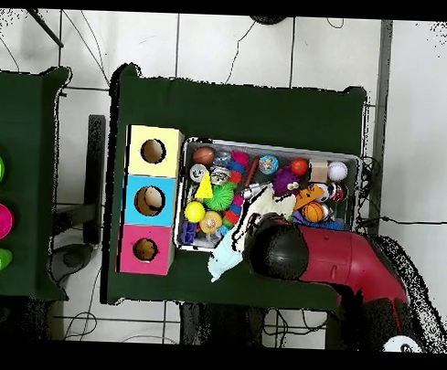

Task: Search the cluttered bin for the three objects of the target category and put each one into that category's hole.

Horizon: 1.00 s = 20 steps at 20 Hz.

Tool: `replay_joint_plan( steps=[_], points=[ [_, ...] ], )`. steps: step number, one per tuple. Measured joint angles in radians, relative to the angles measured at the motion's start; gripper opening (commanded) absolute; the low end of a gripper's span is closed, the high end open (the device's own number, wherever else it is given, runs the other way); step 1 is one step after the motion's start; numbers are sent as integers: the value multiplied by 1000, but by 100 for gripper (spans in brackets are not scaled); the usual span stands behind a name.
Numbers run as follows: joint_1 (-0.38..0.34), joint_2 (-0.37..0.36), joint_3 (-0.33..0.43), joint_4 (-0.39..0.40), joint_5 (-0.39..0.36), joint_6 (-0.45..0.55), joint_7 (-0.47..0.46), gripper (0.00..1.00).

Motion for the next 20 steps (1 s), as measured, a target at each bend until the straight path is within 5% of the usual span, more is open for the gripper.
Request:
replay_joint_plan(
  steps=[20],
  points=[
    [92, 62, -75, 22, 28, -6, 0, 0]
  ],
)
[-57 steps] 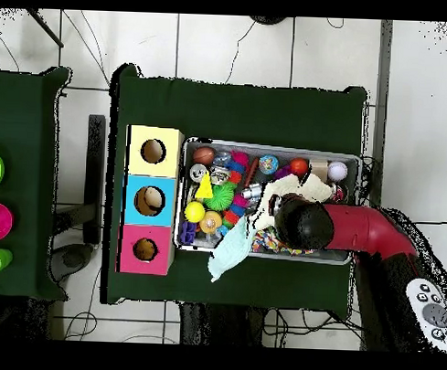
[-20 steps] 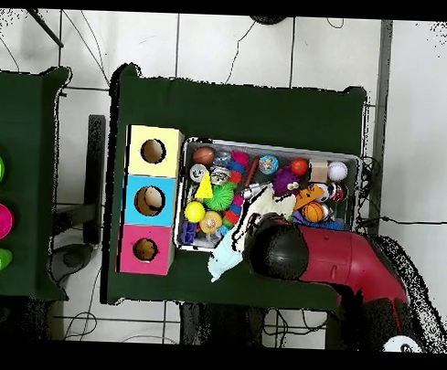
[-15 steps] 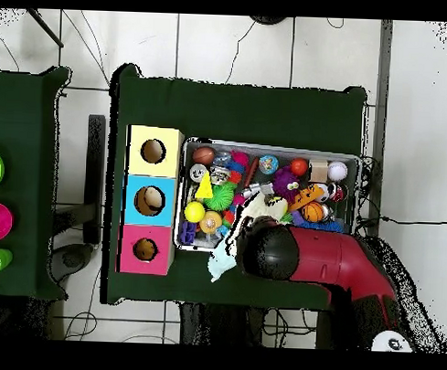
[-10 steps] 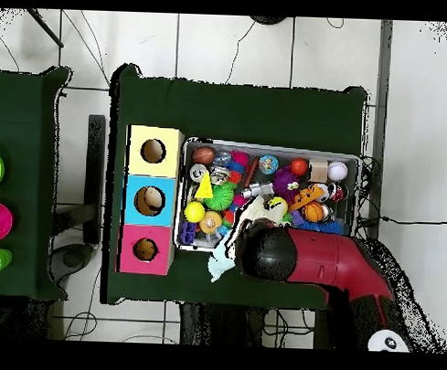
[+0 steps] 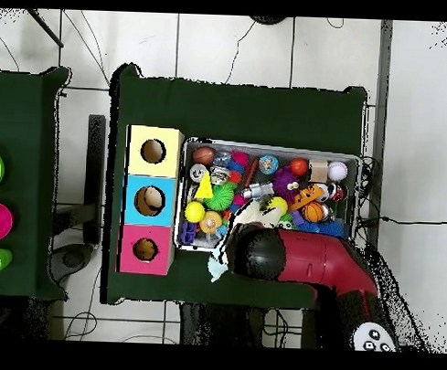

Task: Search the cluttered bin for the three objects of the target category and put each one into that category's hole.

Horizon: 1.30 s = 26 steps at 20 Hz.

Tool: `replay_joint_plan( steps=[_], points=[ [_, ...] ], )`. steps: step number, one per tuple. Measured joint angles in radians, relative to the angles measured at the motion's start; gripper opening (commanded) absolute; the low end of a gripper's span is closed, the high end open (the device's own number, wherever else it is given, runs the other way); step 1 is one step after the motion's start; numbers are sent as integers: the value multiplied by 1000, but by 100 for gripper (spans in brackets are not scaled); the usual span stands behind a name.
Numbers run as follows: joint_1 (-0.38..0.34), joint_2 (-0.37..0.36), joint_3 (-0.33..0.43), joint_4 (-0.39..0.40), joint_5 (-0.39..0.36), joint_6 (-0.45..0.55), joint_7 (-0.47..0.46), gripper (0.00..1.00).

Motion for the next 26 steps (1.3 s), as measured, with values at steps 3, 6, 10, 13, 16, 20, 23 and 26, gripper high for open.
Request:
replay_joint_plan(
  steps=[3, 6, 10, 13, 16, 20, 23, 26],
  points=[
    [23, -1, -8, 8, 15, -6, 0, 0],
    [50, -12, -20, 26, 40, -8, 0, 0],
    [76, -24, -33, 43, 67, -8, 0, 0],
    [93, -27, -43, 52, 82, -18, 0, 0],
    [94, -20, -43, 52, 85, -46, 0, 0],
    [85, 5, -43, 50, 95, -89, 0, 0],
    [82, 17, -43, 47, 105, -101, 0, 0],
    [88, 23, -43, 41, 117, -101, 0, 0]
  ],
)
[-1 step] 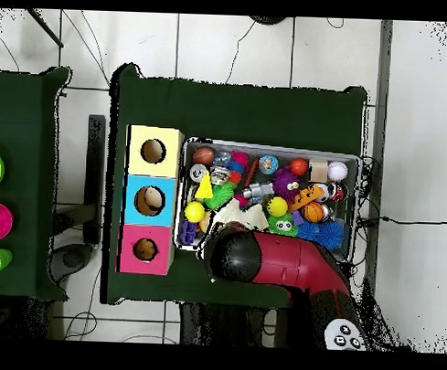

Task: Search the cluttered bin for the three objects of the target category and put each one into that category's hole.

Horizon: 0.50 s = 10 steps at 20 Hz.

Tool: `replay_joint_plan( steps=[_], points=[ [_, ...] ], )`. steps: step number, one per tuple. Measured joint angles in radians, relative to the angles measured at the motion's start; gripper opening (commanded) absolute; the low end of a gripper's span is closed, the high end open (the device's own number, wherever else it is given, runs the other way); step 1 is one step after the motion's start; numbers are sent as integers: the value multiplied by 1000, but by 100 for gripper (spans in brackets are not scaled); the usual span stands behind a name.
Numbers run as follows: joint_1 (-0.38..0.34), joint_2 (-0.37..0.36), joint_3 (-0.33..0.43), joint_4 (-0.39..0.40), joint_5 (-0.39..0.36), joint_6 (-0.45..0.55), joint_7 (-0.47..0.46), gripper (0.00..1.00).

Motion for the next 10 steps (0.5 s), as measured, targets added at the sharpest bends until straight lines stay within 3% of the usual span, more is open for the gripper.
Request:
replay_joint_plan(
  steps=[10],
  points=[
    [89, 0, -20, -58, 54, 0, 0, 0]
  ],
)
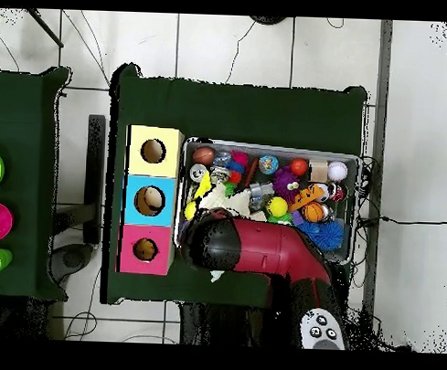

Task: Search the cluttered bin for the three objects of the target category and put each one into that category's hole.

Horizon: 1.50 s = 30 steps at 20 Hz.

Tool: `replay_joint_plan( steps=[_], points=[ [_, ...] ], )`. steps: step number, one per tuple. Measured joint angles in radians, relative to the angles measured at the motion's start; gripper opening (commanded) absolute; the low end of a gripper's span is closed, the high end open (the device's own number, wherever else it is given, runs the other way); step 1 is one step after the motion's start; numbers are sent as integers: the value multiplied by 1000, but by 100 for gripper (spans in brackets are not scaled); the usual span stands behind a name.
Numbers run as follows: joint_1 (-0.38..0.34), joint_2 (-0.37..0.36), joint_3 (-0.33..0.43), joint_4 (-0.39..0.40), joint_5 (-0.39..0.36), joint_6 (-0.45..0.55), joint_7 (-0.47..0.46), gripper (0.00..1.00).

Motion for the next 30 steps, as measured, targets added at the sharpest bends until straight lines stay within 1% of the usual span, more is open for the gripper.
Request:
replay_joint_plan(
  steps=[2, 3, 7, 13, 14, 30],
  points=[
    [13, 0, -5, -5, 6, 0, 0, 0],
    [34, 0, -15, -9, 17, 0, 0, 0],
    [61, 0, -32, -11, 34, 0, 0, 0],
    [67, 0, -42, -11, 44, -3, 0, 0],
    [67, 0, -43, -11, 46, -6, 0, 100],
    [78, 0, -75, -11, 49, -12, 0, 100]
  ],
)
